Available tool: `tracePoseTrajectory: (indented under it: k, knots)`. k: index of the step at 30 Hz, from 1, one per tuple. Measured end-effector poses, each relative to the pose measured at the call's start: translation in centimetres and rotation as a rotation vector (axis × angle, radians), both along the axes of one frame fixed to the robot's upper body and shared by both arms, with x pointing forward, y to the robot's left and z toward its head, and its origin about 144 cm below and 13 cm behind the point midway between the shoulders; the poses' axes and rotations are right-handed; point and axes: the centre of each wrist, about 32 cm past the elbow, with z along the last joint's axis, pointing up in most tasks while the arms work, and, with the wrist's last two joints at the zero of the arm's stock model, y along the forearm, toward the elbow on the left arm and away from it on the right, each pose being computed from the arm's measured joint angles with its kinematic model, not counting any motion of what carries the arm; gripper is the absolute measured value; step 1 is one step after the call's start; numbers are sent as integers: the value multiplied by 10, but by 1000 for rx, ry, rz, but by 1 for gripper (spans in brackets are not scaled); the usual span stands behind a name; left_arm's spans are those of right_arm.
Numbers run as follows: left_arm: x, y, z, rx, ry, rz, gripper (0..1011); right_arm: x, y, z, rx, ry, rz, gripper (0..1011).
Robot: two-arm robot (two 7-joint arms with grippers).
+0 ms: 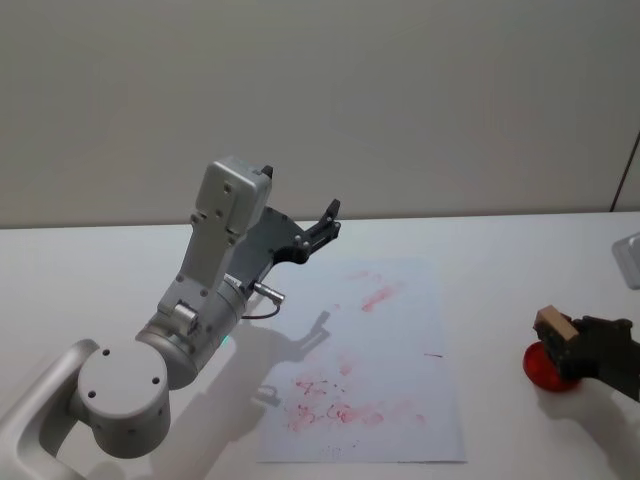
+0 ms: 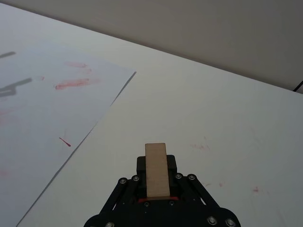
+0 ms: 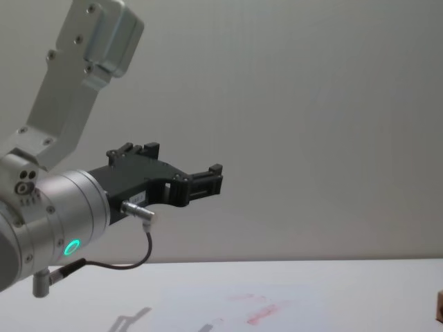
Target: Use the one hand to pick up the stamp and affix it onto the A4 paper.
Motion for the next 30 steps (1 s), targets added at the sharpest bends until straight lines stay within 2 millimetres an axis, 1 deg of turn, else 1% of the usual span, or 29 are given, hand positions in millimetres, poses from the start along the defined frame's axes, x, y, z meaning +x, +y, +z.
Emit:
tracePoseTrajectory:
  k: [25,27,30]
  knots:
    - [0,0,0,0,0,0,1001,2,-1,-7,-58,52,19,218]
    - [0,0,0,0,0,0,1001,2,-1,-7,-60,54,20,228]
    - [0,0,0,0,0,0,1001,2,-1,-8,-64,58,22,284]
